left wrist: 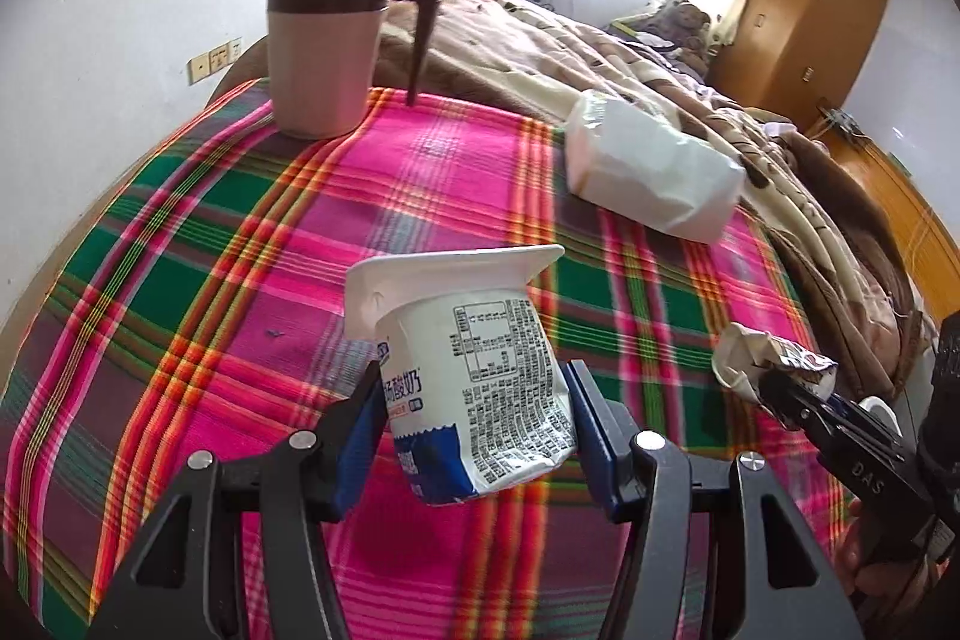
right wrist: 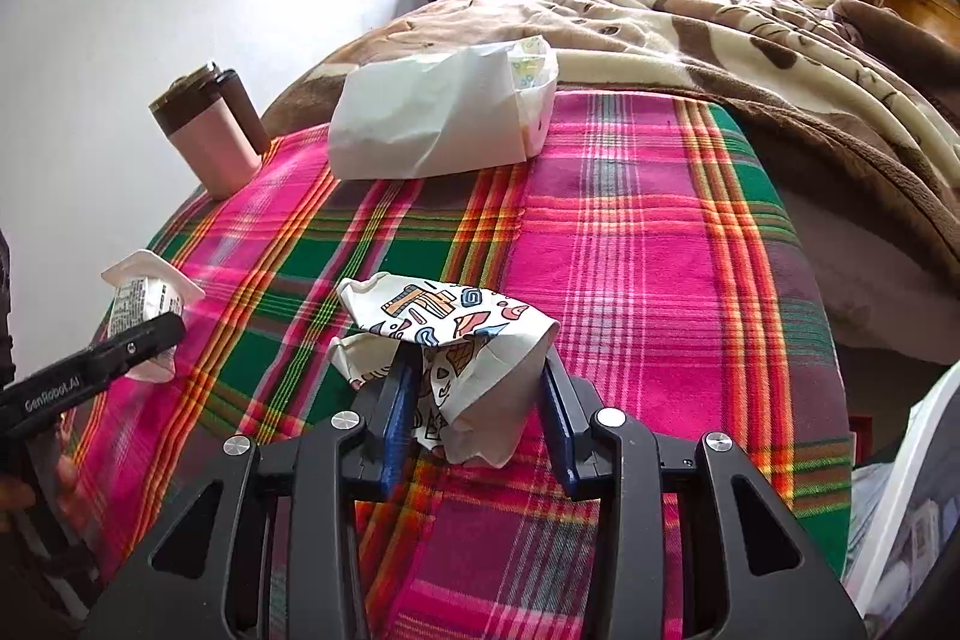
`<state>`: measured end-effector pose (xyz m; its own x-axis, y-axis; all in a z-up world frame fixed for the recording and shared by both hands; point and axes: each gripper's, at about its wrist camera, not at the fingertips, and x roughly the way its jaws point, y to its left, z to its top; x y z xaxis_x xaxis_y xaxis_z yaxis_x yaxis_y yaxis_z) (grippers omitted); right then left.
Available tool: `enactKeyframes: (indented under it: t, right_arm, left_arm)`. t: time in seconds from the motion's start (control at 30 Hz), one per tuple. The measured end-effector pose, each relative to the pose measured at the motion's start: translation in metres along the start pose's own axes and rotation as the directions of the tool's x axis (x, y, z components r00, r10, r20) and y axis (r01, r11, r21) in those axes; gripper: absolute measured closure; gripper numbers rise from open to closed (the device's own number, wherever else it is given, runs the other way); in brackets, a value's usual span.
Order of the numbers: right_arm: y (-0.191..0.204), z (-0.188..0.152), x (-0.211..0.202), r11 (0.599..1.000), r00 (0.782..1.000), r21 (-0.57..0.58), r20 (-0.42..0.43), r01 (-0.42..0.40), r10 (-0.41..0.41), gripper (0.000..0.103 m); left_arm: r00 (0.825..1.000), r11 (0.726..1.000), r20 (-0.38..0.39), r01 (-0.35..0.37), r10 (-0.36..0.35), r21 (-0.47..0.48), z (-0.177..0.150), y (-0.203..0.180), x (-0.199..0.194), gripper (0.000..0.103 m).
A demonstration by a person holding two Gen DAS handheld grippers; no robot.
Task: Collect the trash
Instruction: 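Grasp the white yogurt cup with the left tool while the right tool grasps the snack wrapper, then carry the yogurt cup and wrapper into the wastebasket and open both tools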
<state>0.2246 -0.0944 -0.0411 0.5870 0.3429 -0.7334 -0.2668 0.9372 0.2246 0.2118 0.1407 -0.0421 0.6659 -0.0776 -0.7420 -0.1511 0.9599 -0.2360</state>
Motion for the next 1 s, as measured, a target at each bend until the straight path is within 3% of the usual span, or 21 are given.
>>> enactKeyframes:
  t: [0.6,1.0]
  right_arm:
    - [-0.011,-0.020,-0.073,0.995,0.988,0.099,0.153,-0.014,-0.001,0.064]
    - [-0.027,-0.045,-0.128,0.986,0.965,0.159,0.244,0.057,-0.096,0.064]
  left_arm:
    - [0.990,0.984,0.070,0.108,-0.119,0.145,-0.030,-0.067,-0.060,0.043]
    - [0.972,0.951,0.108,0.177,-0.210,0.253,-0.056,-0.115,-0.097,0.043]
